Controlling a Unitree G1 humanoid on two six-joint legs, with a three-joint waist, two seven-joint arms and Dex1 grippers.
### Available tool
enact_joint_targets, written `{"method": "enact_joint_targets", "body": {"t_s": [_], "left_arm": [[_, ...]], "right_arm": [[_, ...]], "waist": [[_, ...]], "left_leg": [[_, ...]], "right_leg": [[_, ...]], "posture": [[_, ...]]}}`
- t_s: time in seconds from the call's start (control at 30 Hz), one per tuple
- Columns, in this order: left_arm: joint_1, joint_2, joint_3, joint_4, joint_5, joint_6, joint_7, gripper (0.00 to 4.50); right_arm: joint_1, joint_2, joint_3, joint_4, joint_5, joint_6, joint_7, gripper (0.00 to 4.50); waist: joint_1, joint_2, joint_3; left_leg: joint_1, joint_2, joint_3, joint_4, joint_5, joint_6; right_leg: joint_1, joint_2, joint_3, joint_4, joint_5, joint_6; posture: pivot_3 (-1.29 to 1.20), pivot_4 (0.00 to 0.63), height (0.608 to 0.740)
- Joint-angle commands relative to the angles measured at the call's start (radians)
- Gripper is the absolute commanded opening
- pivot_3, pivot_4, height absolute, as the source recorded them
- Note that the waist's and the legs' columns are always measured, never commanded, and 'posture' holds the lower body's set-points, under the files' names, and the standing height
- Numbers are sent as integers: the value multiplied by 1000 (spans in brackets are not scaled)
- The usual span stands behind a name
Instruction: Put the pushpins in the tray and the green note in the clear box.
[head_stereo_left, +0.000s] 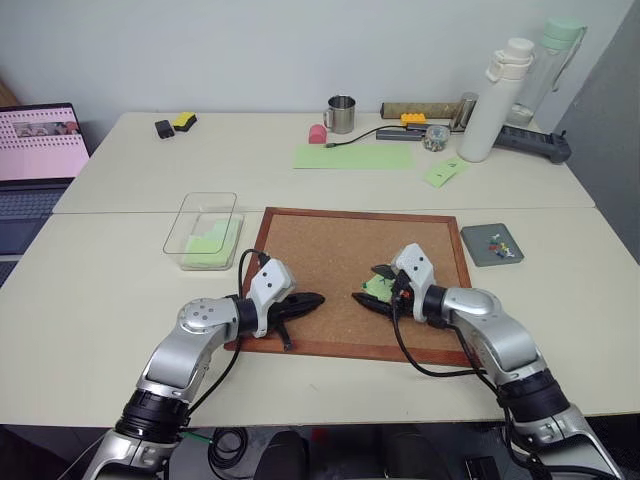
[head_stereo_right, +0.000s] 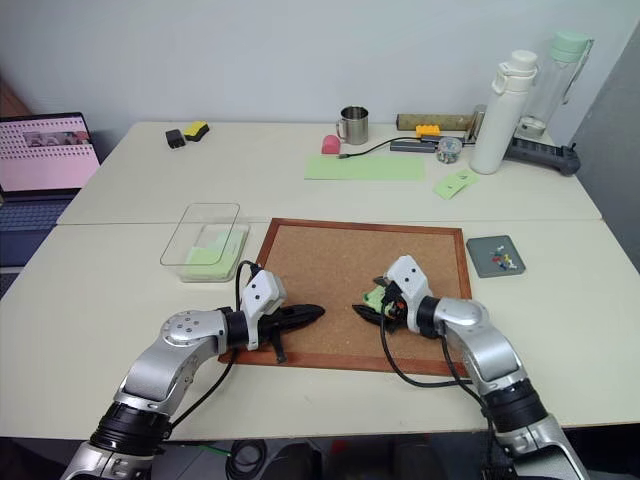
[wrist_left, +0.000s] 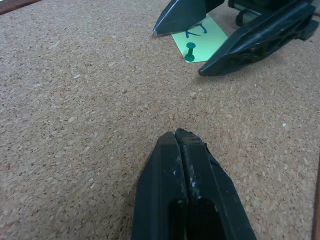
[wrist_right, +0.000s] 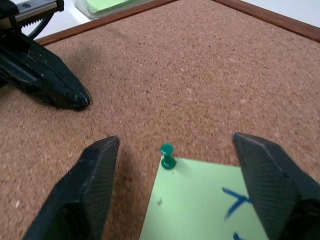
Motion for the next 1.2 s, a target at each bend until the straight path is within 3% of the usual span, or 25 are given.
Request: {"method": "enact_joint_targets", "body": {"t_s": [0.03,0.47,0.8,1.0,1.2], "left_arm": [[23,11,-5,-19,4,21,7,0],[37,14,-2,-34,1,26,17,0],[41,17,-4,-36,4,23,17,0],[-2,-38,65,-47,-105,114,45,0],[-80,-95,163,-96,-318,312,55,1106]], "right_arm": [[-7,15,15,1,-8,-19,12,2587],[9,-1,-5,-17,1,-16,20,36],[-33,-3,-77,-160,45,-28,-15,36],[-36,-141,-23,-222,-53,-144,83,36],[-55,-227,14,-188,-142,-303,151,0]], "waist": [[0,0,0],[0,0,0],[0,0,0],[3,0,0],[1,-2,1]], "left_leg": [[0,0,0,0,0,0],[0,0,0,0,0,0],[-1,0,0,0,0,0],[-1,0,-2,0,0,0],[-2,0,-2,1,0,0]], "right_leg": [[0,0,0,0,0,0],[0,0,0,0,0,0],[0,0,0,0,0,0],[0,0,-2,-1,0,0],[0,0,-2,0,0,0]], "posture": [[0,150,740],[0,150,740],[0,150,740],[0,150,740],[0,150,740]]}}
